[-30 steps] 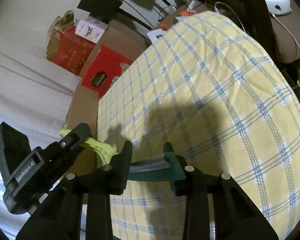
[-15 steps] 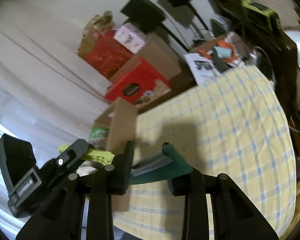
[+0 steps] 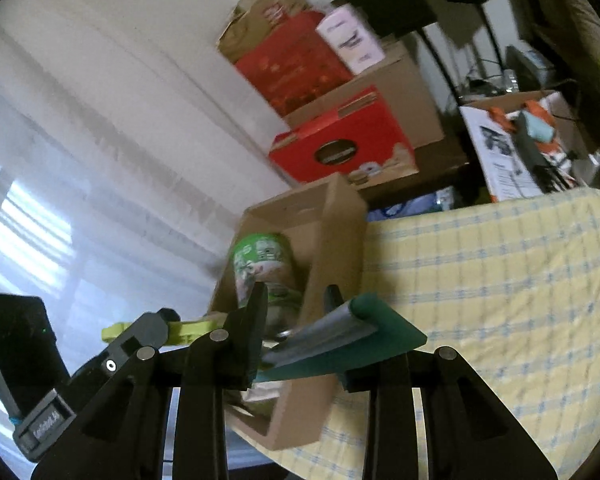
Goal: Organize objects
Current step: 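Lift the clip with the left tool and carry it over the box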
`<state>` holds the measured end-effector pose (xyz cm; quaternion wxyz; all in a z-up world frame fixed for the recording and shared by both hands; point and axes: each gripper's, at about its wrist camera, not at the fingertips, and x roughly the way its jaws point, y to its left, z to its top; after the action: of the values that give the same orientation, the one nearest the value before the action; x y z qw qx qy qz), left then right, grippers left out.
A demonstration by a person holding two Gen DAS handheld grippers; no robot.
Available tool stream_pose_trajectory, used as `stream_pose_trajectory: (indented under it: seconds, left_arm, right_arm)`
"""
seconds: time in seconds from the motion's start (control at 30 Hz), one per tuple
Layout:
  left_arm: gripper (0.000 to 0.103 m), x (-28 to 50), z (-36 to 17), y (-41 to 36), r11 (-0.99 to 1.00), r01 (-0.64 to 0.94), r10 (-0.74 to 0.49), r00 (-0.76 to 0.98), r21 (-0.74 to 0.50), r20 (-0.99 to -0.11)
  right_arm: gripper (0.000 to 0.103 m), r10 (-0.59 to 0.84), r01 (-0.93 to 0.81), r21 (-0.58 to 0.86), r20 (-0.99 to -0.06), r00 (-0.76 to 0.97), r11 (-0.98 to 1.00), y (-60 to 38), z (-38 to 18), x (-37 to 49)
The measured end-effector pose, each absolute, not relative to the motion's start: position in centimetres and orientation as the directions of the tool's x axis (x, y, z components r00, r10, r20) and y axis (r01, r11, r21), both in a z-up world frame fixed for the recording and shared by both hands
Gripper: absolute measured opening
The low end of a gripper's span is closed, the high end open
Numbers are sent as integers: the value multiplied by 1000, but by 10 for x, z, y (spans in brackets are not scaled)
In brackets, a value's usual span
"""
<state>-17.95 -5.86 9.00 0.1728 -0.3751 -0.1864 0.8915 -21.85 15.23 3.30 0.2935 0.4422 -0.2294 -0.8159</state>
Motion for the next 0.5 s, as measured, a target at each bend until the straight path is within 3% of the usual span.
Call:
stream_pose_trajectory:
  seconds: [0.5]
  left_arm:
    - [34,-206,15,-137,-775,68,437,-660,-628,-611]
  right_arm:
    - [30,-621,301,544,-715,-321,-783,54,-3,-281]
